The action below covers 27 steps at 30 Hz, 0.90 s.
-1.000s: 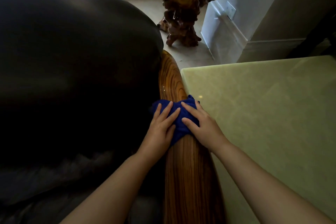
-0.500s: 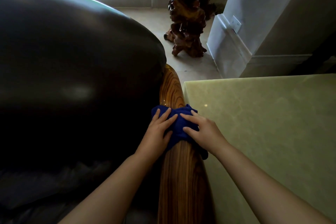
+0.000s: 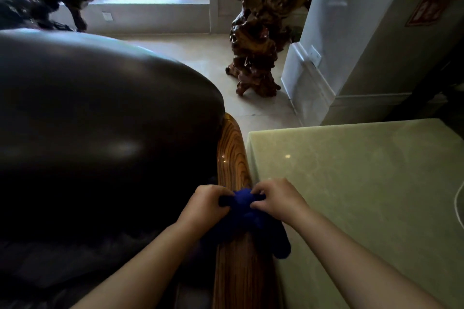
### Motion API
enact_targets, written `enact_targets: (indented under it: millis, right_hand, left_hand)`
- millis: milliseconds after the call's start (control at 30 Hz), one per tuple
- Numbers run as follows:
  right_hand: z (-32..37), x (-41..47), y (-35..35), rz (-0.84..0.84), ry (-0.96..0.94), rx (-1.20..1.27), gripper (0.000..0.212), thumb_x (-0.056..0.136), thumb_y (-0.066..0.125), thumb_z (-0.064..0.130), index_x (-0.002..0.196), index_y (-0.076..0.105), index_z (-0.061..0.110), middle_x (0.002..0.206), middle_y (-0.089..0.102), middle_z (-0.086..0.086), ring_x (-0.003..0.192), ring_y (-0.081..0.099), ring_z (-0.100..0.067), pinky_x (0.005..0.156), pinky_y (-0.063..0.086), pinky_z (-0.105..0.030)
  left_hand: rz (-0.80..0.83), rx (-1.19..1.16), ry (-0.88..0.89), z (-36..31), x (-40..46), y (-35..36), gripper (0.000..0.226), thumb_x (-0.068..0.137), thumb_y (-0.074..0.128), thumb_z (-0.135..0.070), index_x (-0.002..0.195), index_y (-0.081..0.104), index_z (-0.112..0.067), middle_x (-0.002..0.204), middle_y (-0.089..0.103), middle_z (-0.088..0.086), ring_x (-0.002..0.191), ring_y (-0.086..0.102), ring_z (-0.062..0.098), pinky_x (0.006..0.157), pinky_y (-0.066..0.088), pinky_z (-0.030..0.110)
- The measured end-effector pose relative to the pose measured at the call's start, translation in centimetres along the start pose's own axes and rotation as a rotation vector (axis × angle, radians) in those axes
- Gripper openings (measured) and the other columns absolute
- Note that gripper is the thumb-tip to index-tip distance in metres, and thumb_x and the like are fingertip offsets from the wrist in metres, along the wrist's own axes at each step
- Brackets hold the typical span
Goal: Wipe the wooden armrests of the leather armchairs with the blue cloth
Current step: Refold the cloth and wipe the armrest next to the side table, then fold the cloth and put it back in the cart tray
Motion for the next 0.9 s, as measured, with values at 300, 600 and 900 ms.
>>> enact_targets:
  millis: [300,600,900]
  right_hand:
    - [9.8,-5.6,-14.2,0.014,-0.132,0.207,0.028,0.071,0.074,0.027,0.098,0.068,0.026,0.095,0.070,-0.002,0.078,0.062,-0.007,0.062,0.049,-0.017]
    - [25.3,-12.4,-27.2,-0.078,-0.357,0.134,0.026,0.074,0.073,0.021,0.099,0.068,0.019,0.097,0.070,-0.007,0.086,0.065,-0.018,0.075,0.057,-0.033]
    - [43.7,-20.3,-29.5,-0.096,-0.597,0.030,0.022,0.068,0.077,0.025,0.089,0.072,0.020,0.083,0.069,-0.003,0.082,0.066,-0.017,0.067,0.050,-0.024]
  left_hand:
    - [-0.088,-0.095,-0.035,-9.2,-4.3,-15.1,0.026,0.066,0.074,-0.012,0.079,0.069,-0.033,0.079,0.063,-0.013,0.073,0.060,0.002,0.053,0.044,0.004]
    - [-0.251,-0.141,0.010,-18.0,-14.2,-31.8,0.025,0.066,0.072,-0.004,0.074,0.069,-0.028,0.074,0.068,-0.005,0.075,0.066,0.016,0.069,0.056,0.031]
    - [-0.452,-0.110,-0.032,-18.2,-30.6,-44.7,0.020,0.066,0.073,-0.003,0.080,0.073,-0.018,0.081,0.071,0.005,0.075,0.064,0.013,0.074,0.054,0.029]
Point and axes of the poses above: each hand's wrist, its own x-axis towards the middle knuckle, its own y-axis out of the palm, z = x × y, the point moved 5 cm from there along x, towards the middle knuckle
